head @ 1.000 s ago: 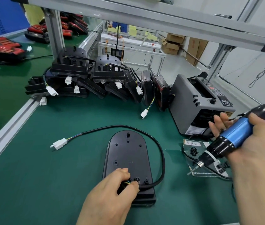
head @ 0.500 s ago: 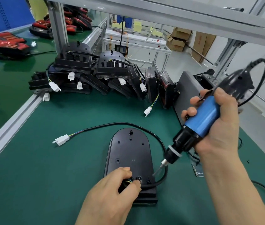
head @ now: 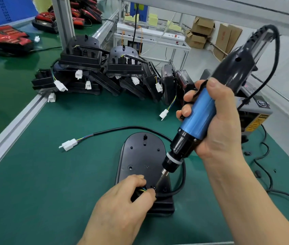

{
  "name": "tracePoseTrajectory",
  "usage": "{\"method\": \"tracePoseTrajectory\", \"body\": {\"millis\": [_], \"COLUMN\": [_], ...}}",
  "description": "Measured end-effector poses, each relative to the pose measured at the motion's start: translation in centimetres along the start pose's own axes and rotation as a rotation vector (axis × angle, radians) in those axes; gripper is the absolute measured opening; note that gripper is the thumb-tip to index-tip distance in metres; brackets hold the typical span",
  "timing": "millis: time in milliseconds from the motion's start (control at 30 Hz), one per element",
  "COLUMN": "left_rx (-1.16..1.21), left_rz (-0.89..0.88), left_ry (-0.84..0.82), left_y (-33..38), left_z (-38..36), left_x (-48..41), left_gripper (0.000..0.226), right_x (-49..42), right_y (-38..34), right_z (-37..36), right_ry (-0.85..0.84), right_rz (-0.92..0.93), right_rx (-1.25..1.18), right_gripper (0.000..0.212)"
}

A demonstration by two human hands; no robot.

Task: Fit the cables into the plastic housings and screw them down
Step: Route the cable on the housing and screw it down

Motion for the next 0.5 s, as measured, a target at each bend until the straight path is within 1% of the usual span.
{"method": "tracePoseTrajectory", "body": {"millis": [67, 167, 200, 267, 300, 333, 367, 400, 433, 467, 500], "left_rx": [0.069, -0.088, -0.125, -0.102, 0.011, 0.11, 0.133, 0.105, 0.066, 0.022, -0.027], "left_rz": [0.04, -0.084, -0.096, -0.104, -0.051, 0.002, -0.004, 0.025, -0.025, -0.042, -0.083], "left_ry": [0.007, 0.057, 0.093, 0.048, 0.006, 0.008, 0.109, 0.155, 0.074, -0.015, 0.034], "left_y": [-0.4, 0.4, 0.5, 0.5, 0.0, -0.4, -0.7, -0.9, -0.6, -0.4, 0.1], "left_z": [0.0, 0.0, 0.2, -0.1, -0.5, -0.5, -0.4, -0.2, -0.6, -0.8, -0.3], "left_x": [-0.1, -0.1, 0.1, 0.1, 0.2, 0.1, 0.2, 0.6, 0.5, 0.1, 0.1], "left_gripper": [0.022, 0.023, 0.023, 0.023, 0.026, 0.034, 0.044, 0.049, 0.044, 0.033, 0.024], "right_x": [0.0, 0.1, 0.1, 0.1, 0.1, 0.0, 0.0, 0.0, 0.0, 0.1, 0.1], "right_y": [0.0, -0.1, -0.2, -0.2, -0.1, -0.1, -0.1, -0.1, -0.1, -0.1, -0.2], "right_z": [-0.3, -0.7, -0.8, -1.0, -1.1, -1.1, -1.2, -1.3, -1.4, -1.5, -1.5], "right_ry": [-0.017, -0.038, -0.041, -0.044, -0.044, -0.043, -0.044, -0.048, -0.055, -0.062, -0.069], "right_rz": [0.0, 0.003, 0.003, 0.0, -0.001, -0.002, -0.001, -0.001, -0.001, 0.001, 0.004], "right_rx": [0.006, 0.022, 0.029, 0.034, 0.037, 0.04, 0.044, 0.046, 0.049, 0.051, 0.054], "right_gripper": [0.042, 0.041, 0.041, 0.038, 0.035, 0.031, 0.029, 0.027, 0.025, 0.023, 0.023]}}
Point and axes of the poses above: each hand's wrist, its own x-axis away from the middle knuckle, its own z-axis out of the back of the hand, y = z × x, the point moved 7 cm from there along -x, towards the middle knuckle, and after that the axes turned 1 degree about x, right-handed, at the moved point
